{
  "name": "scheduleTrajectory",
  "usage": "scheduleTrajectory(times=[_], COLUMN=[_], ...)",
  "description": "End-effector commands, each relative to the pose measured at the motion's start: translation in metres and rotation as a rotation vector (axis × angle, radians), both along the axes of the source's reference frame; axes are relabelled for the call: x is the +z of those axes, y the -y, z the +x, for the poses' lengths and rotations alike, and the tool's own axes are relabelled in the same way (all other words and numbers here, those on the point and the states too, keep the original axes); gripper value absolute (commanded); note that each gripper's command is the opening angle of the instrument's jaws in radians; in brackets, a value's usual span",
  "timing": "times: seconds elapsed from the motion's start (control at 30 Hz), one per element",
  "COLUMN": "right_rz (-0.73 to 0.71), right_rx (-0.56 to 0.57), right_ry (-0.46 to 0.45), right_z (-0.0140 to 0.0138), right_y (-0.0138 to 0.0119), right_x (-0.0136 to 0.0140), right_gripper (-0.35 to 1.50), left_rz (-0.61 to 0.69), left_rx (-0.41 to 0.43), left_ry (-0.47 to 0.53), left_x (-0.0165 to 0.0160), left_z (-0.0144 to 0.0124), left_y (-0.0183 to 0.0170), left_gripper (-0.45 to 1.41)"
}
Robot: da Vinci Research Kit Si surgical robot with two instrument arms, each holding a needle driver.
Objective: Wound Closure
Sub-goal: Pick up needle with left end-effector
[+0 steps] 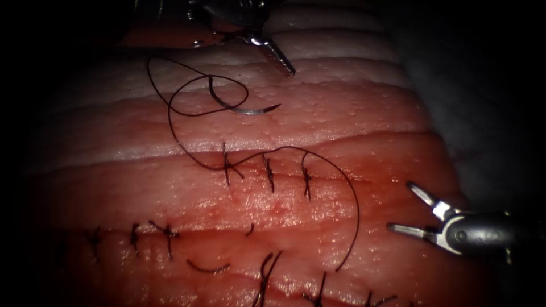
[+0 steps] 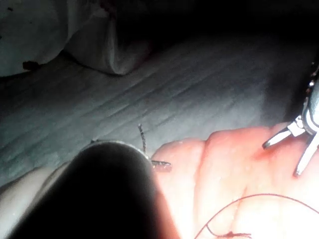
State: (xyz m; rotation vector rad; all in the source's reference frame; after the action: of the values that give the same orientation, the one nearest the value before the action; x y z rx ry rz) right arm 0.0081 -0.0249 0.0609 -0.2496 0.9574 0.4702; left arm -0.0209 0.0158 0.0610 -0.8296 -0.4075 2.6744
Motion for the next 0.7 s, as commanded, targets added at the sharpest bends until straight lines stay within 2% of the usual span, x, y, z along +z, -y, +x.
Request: scheduleTrajectory(times=[0.03, 0.07, 0.1, 0.17, 0.27, 0.33, 0.7], right_rz=[0.0, 0.002, 0.002, 0.002, 0.001, 0.001, 0.001], right_rx=[-0.001, -0.003, -0.003, -0.003, -0.002, -0.003, -0.004], right_ry=[-0.002, 0.0, 0.0, 0.0, 0.0, -0.002, 0.0], right_z=[0.0007, 0.0007, 0.0007, 0.0008, 0.0008, 0.001, 0.0011], right_y=[0.0002, 0.0002, 0.0002, 0.0002, 0.0003, 0.0003, 0.0005], right_x=[0.0005, 0.0005, 0.0005, 0.0005, 0.0005, 0.0005, 0.0006], right_gripper=[1.38, 1.38, 1.38, 1.38, 1.38, 1.38, 1.38], left_rz=[0.008, 0.014, 0.028, 0.052, 0.073, 0.092, 0.186], left_rx=[0.044, 0.075, 0.158, 0.174, 0.181, 0.151, 0.158], left_ry=[-0.02, -0.035, -0.072, -0.104, -0.147, -0.179, -0.22], left_x=[0.0012, 0.0018, 0.0037, 0.0054, 0.0084, 0.0119, 0.0183], left_z=[-0.0008, -0.001, -0.0012, -0.0013, -0.001, -0.0003, 0.0019], left_y=[0.0001, 0.0005, 0.0016, 0.0023, 0.0027, 0.0021, 0.003], left_gripper=[0.76, 0.69, 0.63, 0.63, 0.68, 0.69, 0.64])
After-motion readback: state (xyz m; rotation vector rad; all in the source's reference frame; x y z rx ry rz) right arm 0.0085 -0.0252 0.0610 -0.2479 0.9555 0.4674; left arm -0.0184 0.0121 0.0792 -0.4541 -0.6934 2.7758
